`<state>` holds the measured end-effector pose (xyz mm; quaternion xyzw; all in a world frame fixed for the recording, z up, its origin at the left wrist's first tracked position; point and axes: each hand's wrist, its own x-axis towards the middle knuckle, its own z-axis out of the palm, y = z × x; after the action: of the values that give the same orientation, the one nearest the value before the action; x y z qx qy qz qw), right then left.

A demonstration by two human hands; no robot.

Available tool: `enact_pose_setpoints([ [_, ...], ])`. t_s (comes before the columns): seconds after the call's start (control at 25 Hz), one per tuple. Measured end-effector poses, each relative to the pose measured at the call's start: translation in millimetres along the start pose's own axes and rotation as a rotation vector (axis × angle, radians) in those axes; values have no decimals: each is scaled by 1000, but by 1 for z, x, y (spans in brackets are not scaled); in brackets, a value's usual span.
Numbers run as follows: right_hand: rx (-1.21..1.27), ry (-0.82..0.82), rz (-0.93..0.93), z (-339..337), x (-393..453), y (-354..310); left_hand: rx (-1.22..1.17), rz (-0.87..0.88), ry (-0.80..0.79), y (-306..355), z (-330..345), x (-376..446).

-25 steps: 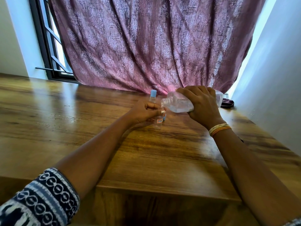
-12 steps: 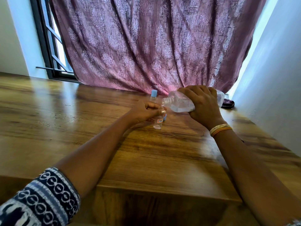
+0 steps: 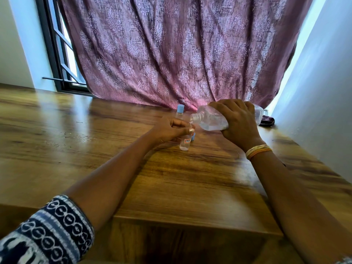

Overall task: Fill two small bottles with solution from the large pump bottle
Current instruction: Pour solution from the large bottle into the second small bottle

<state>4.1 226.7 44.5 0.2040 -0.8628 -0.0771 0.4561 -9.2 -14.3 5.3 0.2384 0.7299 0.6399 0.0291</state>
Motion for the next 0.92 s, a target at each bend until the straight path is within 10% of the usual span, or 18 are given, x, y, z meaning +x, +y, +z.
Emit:
enact_pose_setpoints([
  [0.92,-30,24,-14,5,0,1,-39,3,-6,0,2,-2],
])
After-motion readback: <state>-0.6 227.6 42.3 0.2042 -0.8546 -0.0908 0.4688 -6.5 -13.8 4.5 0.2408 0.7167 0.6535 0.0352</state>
